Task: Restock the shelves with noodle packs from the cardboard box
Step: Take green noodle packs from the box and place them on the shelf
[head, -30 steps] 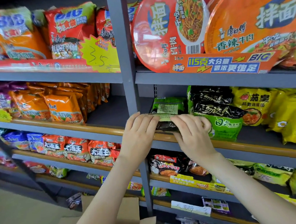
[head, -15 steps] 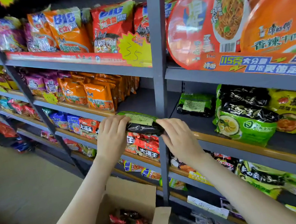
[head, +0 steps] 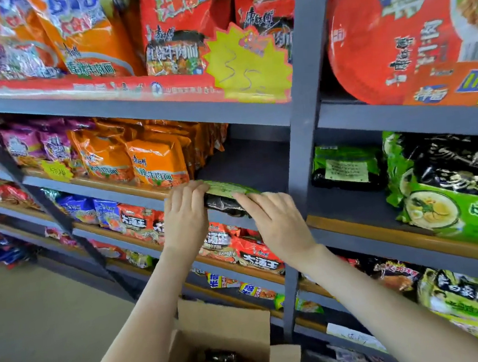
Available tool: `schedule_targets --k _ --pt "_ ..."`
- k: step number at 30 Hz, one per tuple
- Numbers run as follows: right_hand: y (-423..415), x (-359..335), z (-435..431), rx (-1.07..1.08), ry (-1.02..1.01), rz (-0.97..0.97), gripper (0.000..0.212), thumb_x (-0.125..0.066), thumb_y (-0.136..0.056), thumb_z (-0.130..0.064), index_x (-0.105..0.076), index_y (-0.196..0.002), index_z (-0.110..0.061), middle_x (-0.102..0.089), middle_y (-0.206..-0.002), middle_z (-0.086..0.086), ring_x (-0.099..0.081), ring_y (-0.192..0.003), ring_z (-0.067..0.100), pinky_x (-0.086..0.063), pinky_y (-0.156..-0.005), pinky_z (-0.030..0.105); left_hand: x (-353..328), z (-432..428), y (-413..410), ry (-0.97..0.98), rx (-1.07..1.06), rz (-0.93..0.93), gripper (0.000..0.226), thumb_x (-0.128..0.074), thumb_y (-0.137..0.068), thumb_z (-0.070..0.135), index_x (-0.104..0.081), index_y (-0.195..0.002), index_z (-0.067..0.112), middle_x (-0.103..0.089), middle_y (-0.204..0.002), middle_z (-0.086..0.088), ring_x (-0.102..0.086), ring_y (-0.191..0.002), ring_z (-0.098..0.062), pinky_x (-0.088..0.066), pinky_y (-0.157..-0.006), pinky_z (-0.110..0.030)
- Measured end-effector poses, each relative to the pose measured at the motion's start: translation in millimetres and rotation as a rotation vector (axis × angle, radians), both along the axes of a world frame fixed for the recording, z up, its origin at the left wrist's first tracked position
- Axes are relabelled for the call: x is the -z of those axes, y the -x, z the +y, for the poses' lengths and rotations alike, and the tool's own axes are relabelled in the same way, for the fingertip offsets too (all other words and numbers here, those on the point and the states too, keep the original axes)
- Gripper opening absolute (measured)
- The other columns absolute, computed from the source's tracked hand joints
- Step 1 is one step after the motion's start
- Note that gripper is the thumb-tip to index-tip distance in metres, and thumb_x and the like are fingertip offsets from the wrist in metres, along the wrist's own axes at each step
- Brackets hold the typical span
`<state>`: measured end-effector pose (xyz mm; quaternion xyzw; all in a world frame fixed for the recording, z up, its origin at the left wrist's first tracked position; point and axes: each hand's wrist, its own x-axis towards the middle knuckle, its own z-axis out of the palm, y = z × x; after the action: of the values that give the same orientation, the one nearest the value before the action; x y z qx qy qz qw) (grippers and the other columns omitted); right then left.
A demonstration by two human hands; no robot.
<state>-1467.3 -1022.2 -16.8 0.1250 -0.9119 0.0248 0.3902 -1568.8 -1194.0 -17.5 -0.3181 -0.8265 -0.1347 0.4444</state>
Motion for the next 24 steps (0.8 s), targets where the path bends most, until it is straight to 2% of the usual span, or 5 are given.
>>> schedule_targets --k 8,16,19,22,24 --pt "16.8 -2.2 0.0 0.003 0.024 0.129 0.044 -0.048 -0.090 0.001 -0.044 -0.133 -0.007 -0.063 -0.114 0.010 -0.052 -0.104 0.024 -0.037 -0.089 0.035 -12.4 -4.6 22.0 0.016 0.083 0.155 0.027 -0.050 -0.084 -0.004 -0.052 -0.110 0.003 -0.065 -0.106 -0.018 -0.051 -0.102 -0.031 -0.041 -0.089 -0.044" --pt "21.1 4.1 7.5 0.203 -0.118 -0.043 0.051 -0.033 -0.084 0.000 -0.057 -0.128 -0.008 -0.061 -0.122 0.007 -0.057 -0.110 0.023 -0.027 -0.102 0.038 3.6 22.8 26.9 0.258 -0.039 -0.208 0.041 -0.075 -0.065 -0.002 -0.055 -0.101 0.004 -0.063 -0.095 -0.014 -0.061 -0.091 -0.034 -0.046 -0.093 -0.045" --pt "4.3 4.8 15.9 0.069 -0.127 0.010 0.041 -0.041 -0.090 -0.003 -0.055 -0.129 -0.007 -0.058 -0.127 0.009 -0.048 -0.114 0.022 -0.031 -0.099 0.035 5.9 30.2 16.2 0.315 -0.084 -0.309 0.045 -0.076 -0.071 0.011 -0.060 -0.111 0.001 -0.063 -0.110 -0.017 -0.059 -0.110 -0.036 -0.035 -0.105 -0.056" --pt "-24.2 2.0 36.1 0.008 -0.045 0.139 0.029 -0.045 -0.093 -0.010 -0.053 -0.121 -0.008 -0.063 -0.111 0.009 -0.050 -0.100 0.021 -0.038 -0.086 0.033 7.7 41.4 -2.2 0.307 -0.131 -0.394 0.063 -0.066 -0.082 0.022 -0.044 -0.138 0.002 -0.044 -0.143 -0.019 -0.032 -0.139 -0.036 -0.011 -0.113 -0.059" --pt "-37.4 -0.3 55.3 0.088 0.064 0.158 0.025 -0.046 -0.091 -0.012 -0.052 -0.115 -0.007 -0.062 -0.103 0.010 -0.050 -0.095 0.022 -0.038 -0.082 0.033 1.3 53.1 -20.7 0.209 -0.122 -0.416 0.063 -0.056 -0.087 0.018 -0.034 -0.144 0.002 -0.032 -0.151 -0.020 -0.023 -0.143 -0.036 -0.008 -0.114 -0.056"
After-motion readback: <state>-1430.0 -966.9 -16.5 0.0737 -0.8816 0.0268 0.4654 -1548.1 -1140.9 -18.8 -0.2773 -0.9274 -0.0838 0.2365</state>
